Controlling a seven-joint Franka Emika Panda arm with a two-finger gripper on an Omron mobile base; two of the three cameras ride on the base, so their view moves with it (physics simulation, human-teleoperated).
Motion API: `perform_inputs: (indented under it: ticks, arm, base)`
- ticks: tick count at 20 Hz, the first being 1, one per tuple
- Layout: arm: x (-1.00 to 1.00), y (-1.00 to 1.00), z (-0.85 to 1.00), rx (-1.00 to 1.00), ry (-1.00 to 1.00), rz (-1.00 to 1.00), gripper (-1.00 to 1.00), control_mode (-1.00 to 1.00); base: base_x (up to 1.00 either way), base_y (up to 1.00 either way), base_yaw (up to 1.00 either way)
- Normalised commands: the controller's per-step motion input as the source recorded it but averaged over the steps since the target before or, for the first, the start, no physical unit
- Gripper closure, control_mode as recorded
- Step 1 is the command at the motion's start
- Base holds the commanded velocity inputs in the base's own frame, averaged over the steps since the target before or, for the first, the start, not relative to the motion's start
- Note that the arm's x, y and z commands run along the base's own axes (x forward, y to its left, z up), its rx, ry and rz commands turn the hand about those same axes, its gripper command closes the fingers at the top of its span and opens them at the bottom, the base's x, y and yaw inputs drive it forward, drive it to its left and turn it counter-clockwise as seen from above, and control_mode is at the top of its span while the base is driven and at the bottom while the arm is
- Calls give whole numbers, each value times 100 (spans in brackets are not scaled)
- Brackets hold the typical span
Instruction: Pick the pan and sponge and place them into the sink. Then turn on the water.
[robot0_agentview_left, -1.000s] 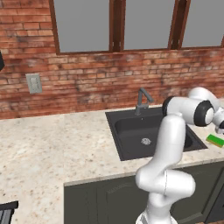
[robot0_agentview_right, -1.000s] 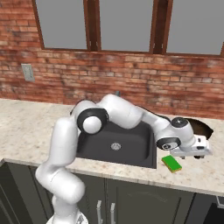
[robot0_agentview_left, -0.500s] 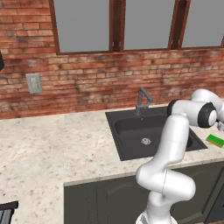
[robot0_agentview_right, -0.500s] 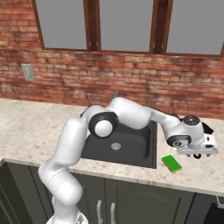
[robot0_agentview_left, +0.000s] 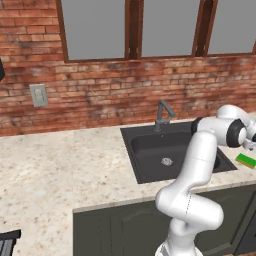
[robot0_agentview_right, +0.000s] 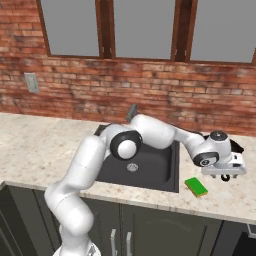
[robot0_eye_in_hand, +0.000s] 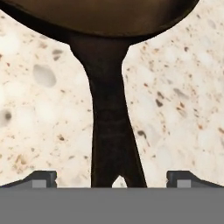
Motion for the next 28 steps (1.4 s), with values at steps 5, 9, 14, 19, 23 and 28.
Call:
perform_inputs:
  ticks: [5, 9, 14, 19, 23, 28]
  arm:
    - [16, -3, -24, 7, 0, 0, -100, -100]
    - [0, -2, -8, 9, 1, 0, 100, -100]
    - [0, 0, -2, 8, 1, 0, 100, -100]
    - [-3, 1, 2, 8, 0, 1, 100, -100]
    - [-48, 26, 36, 1, 0, 9, 100, -100]
    - [-76, 62, 44, 0, 0, 21, 100, -100]
  base:
    - [0, 0, 0]
    - [0, 0, 0]
    - [0, 0, 0]
    - [0, 0, 0]
    - [0, 0, 0]
    - [0, 0, 0]
